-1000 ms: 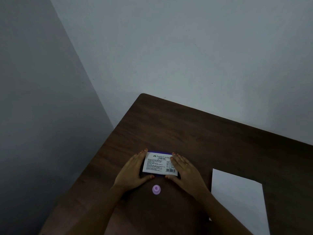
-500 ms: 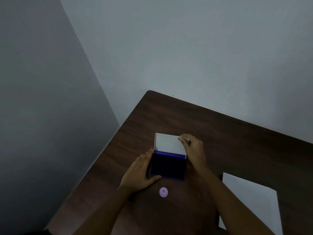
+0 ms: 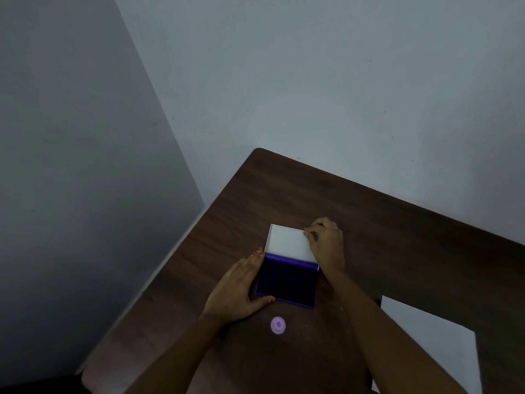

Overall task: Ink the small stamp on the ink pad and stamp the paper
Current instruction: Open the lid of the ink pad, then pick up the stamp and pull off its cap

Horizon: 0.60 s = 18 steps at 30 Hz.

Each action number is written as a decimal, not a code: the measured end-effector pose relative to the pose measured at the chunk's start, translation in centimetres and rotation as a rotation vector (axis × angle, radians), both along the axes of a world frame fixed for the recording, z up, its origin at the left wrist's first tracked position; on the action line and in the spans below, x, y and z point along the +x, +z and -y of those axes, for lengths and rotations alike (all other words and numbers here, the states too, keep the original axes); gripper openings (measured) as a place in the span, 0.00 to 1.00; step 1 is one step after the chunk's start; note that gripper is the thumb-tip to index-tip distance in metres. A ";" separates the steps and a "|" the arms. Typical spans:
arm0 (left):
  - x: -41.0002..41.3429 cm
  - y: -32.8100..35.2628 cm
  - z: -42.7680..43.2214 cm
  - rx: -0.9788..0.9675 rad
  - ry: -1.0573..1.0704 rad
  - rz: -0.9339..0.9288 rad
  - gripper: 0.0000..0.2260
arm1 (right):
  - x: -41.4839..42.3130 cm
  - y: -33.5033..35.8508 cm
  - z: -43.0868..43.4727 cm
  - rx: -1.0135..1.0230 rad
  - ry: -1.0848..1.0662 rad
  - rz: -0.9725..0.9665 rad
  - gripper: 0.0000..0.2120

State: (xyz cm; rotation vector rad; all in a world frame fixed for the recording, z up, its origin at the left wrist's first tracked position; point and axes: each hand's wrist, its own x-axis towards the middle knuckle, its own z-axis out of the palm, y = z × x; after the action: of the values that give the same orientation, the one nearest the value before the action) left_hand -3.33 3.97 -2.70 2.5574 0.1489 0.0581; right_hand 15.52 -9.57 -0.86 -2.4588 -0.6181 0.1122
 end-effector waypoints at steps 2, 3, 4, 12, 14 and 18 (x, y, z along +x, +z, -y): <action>0.0 0.0 0.0 0.001 0.001 0.000 0.39 | 0.0 0.1 -0.1 -0.030 -0.002 0.002 0.08; 0.0 0.0 0.0 0.004 0.003 -0.003 0.39 | -0.2 0.2 -0.2 -0.046 -0.004 0.003 0.09; 0.0 0.0 0.0 0.007 0.006 -0.006 0.39 | -0.4 0.4 -0.2 -0.048 -0.015 0.004 0.12; -0.1 0.1 0.1 -0.041 0.064 0.004 0.36 | -5.9 1.8 1.1 0.140 0.033 -0.032 0.08; -0.2 0.2 0.2 -0.054 0.099 0.043 0.33 | -7.9 1.9 1.7 0.141 0.076 -0.043 0.07; -0.8 0.4 0.8 -0.064 0.176 0.099 0.27 | -11.5 1.6 3.0 0.132 0.169 -0.045 0.08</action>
State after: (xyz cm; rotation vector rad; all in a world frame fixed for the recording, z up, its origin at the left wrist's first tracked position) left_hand -4.11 3.12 -2.29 2.4662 0.3320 0.2435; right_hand 4.03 -12.55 0.75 -2.2686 -0.7882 0.1874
